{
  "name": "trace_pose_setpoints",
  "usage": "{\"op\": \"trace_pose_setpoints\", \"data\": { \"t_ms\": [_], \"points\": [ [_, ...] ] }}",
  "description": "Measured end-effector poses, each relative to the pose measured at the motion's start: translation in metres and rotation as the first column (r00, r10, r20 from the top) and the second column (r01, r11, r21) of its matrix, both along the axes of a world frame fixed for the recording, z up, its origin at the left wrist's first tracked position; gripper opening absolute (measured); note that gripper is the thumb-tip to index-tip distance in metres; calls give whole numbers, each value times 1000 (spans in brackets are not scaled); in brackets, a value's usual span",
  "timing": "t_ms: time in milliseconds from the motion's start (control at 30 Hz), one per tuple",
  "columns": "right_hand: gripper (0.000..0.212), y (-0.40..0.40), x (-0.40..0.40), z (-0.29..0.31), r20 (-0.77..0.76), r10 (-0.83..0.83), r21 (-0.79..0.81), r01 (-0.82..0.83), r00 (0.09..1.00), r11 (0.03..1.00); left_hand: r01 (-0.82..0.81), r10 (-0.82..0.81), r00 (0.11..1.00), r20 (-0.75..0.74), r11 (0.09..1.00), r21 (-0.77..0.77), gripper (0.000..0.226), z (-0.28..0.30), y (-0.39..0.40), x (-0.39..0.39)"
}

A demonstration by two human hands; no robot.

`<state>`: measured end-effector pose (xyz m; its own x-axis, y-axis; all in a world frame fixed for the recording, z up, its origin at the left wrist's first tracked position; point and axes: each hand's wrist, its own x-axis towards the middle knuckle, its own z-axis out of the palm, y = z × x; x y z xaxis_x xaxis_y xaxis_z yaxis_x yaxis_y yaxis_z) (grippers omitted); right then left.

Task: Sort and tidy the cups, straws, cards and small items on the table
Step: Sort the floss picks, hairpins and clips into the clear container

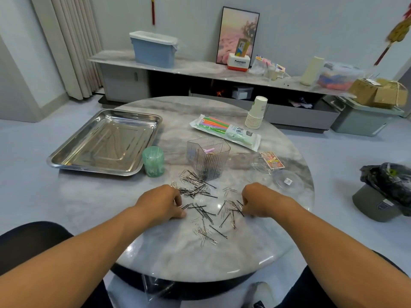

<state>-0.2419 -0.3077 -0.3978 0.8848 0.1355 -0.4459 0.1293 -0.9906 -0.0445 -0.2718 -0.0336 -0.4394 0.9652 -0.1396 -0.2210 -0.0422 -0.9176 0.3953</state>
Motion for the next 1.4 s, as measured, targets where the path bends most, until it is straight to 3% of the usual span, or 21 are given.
{"op": "trace_pose_setpoints", "data": {
  "t_ms": [133,333,467,533,667,767,900,1000,1033,1100,1233,1333,1400],
  "points": [
    [22,-4,-2,14,-60,-48,81,53,997,995,-6,6,1000,-9,998,55,10,-4,-1,3],
    [4,3,-11,3,-72,-121,182,133,990,974,-51,52,999,-6,994,92,7,-4,1,10],
    [48,9,-15,-1,-125,-197,223,221,972,950,-71,71,997,31,997,26,7,-3,1,13],
    [50,12,-17,-5,-105,-163,174,179,981,968,-9,9,1000,3,1000,-25,16,-1,-3,14],
    [52,16,-12,-8,-72,-114,138,124,991,983,90,-91,996,4,990,111,26,0,-12,11],
    [41,16,-5,-8,-51,-75,146,82,996,986,58,-60,998,14,988,144,18,0,-16,12],
    [41,18,4,-10,-21,-34,126,36,999,991,50,-53,999,10,977,209,10,4,-17,16],
    [15,21,11,-13,18,28,13,-28,999,1000,112,-108,994,-32,962,249,8,7,-18,19],
    [15,22,12,-14,26,43,-22,-42,999,999,142,-134,990,-49,955,259,10,8,-19,20],
    [30,25,13,-16,41,72,-62,-69,997,996,209,-204,978,-49,926,313,16,9,-22,19],
    [28,27,12,-18,83,161,-144,-148,983,978,309,-362,932,25,829,466,22,4,-29,14],
    [21,25,12,-19,74,167,-147,-155,983,977,278,-323,943,73,891,358,18,1,-29,16],
    [11,21,13,-17,51,112,-83,-107,992,991,194,-201,978,57,976,99,11,4,-25,21]
  ]
}}
